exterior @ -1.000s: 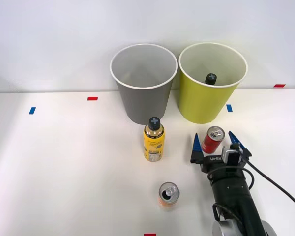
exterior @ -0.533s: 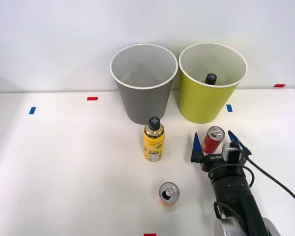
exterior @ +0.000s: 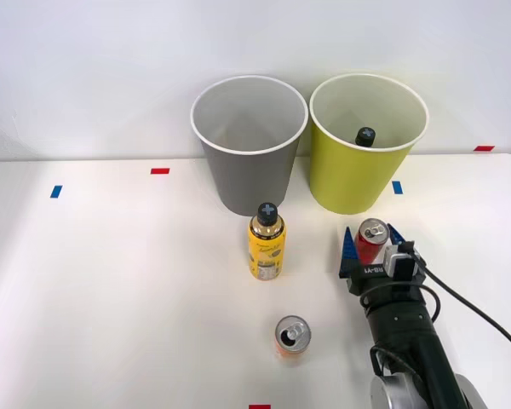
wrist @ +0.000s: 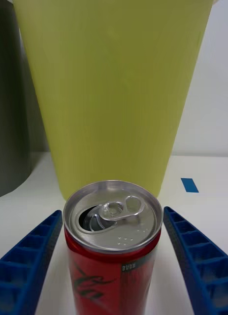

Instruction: Put cans in the gray bin, plastic bottles in the light green bin

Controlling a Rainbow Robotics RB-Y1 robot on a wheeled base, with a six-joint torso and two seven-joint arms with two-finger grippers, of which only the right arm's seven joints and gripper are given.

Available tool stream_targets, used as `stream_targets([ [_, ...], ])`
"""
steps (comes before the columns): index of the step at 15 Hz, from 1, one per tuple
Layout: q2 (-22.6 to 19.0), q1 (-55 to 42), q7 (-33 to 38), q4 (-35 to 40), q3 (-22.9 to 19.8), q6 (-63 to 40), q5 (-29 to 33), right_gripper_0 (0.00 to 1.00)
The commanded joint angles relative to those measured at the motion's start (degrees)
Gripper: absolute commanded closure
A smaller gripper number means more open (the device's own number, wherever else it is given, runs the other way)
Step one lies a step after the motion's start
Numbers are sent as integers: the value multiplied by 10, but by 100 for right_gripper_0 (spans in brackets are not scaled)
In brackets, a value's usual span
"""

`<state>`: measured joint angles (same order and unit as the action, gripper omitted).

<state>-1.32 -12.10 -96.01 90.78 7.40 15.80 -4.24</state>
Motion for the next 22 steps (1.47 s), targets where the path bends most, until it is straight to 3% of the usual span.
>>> stream_targets([
  [1,3,-3,0,0,0,0,2,100],
  [9,-3,-31,4,24,10,14,5,100],
  [13,-31,-104,19,122,44,1,-4,100],
  [18,-62,-198,36,364,79,-181,-16,100],
  [22,-76,-191,55,438,79,-218,-45,100],
])
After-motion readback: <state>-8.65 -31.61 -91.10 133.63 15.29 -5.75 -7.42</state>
